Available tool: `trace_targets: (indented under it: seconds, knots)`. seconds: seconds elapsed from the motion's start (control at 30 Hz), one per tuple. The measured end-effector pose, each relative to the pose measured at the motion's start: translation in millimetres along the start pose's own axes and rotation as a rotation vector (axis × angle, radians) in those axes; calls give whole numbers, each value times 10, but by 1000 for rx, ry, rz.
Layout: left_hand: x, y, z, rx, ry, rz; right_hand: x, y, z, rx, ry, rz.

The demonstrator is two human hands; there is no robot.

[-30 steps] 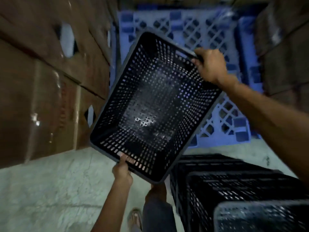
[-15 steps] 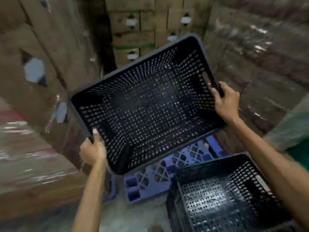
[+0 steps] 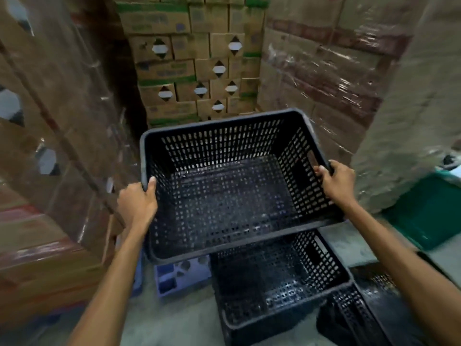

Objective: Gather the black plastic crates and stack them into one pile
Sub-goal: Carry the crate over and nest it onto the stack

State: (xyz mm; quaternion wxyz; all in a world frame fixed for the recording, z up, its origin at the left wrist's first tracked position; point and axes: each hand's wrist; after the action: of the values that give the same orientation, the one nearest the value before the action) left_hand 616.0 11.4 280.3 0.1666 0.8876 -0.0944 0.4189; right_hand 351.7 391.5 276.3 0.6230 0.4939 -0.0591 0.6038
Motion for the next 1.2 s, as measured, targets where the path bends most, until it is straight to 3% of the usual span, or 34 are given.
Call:
trace_targets:
  seconds: [0.27,0.4,0.83,1.2]
  knots:
    - [-407,-1048,-139,51,191,129,315,-165,-1125,-77,-16,317]
    - [-566,-1521,-132,110,262,177,427,-306,-1450,-87,-75,397]
    - [-885,-1762,-354,162,289,266,380,-337,-1800,-202,-36,471]
    - [-1028,-1587,-289,210,332,245,223,-400,-1765,-144,-136,434]
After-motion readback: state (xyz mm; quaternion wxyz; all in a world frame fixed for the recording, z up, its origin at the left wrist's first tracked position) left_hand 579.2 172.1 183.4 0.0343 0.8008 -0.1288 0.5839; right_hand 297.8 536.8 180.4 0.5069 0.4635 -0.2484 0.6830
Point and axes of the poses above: each hand's wrist, its own y-axis towards the middle knuckle, its own x-axis out of the back of the hand, z = x × y, and after that the axes turned 10 degrees about x, right-handed
